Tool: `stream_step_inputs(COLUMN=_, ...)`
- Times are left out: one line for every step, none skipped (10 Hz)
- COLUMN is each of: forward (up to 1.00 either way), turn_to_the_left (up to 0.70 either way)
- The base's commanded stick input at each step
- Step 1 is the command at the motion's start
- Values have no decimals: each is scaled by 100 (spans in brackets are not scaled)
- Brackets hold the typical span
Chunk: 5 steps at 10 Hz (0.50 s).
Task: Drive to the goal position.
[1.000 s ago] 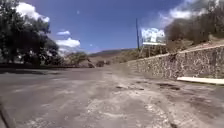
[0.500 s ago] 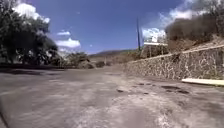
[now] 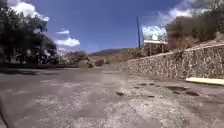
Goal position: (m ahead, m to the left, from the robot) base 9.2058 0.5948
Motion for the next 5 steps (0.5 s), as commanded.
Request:
stream_step_inputs(forward=0, turn_to_the_left=0)
stream_step_inputs(forward=0, turn_to_the_left=0)
stream_step_inputs(forward=3, turn_to_the_left=0)
stream_step_inputs(forward=11, turn_to_the_left=0)
stream_step_inputs(forward=18, turn_to_the_left=0)
